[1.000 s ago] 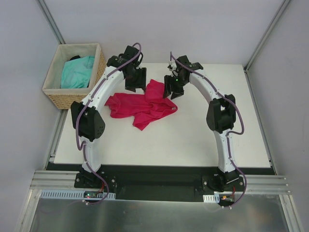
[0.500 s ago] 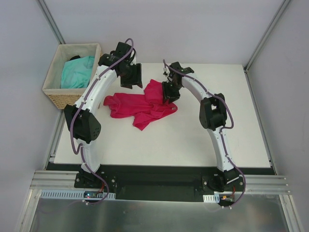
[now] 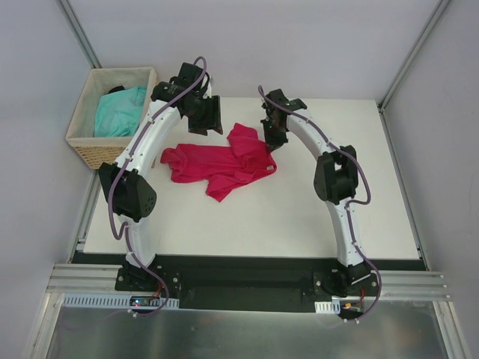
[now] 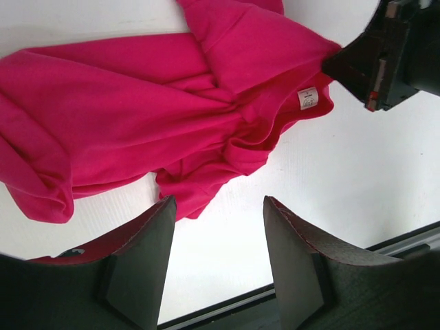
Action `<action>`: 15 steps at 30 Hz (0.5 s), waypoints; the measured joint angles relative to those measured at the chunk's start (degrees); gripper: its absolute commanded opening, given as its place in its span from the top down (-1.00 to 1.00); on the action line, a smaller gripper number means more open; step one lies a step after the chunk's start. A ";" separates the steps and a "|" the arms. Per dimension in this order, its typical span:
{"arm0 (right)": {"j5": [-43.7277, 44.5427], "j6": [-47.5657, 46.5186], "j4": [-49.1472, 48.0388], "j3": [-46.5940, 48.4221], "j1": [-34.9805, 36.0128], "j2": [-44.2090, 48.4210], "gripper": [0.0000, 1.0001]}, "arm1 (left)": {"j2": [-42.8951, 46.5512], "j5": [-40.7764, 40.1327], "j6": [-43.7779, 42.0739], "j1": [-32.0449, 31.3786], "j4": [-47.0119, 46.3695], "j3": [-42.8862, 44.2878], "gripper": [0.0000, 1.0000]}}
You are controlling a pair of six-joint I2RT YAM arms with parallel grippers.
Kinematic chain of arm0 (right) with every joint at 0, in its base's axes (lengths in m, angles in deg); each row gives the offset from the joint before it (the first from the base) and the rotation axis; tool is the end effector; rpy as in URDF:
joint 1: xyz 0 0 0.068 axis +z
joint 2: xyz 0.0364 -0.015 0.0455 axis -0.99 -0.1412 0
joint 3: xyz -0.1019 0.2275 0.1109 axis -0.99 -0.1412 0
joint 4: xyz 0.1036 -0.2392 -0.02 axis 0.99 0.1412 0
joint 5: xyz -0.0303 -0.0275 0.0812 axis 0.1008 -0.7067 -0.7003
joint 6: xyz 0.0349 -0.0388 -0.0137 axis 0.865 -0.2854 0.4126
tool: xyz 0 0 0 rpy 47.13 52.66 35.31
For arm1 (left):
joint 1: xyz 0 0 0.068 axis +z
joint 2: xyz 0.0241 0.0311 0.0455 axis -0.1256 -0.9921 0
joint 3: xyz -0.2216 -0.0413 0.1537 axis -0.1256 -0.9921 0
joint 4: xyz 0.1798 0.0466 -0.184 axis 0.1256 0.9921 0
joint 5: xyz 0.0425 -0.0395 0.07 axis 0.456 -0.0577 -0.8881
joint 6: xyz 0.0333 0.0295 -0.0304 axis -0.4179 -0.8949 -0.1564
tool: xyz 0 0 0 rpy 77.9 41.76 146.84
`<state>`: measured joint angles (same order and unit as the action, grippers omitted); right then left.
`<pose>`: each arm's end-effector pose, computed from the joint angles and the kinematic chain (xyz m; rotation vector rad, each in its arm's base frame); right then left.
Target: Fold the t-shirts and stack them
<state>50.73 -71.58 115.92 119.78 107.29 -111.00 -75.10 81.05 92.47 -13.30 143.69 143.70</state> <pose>0.4623 0.2224 0.2197 -0.6666 2.5753 0.2233 0.3919 -0.1538 0.3734 0.1251 2.4535 -0.5416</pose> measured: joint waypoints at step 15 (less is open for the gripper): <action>15.96 0.17 8.94 0.96 -16.20 4.87 0.99 | 0.00 0.96 0.02 0.00 -0.15 1.03 -0.09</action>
<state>66.68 -71.40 124.86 120.75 91.09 -106.13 -75.10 82.01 92.49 -13.30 143.53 144.73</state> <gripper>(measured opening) 0.034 0.534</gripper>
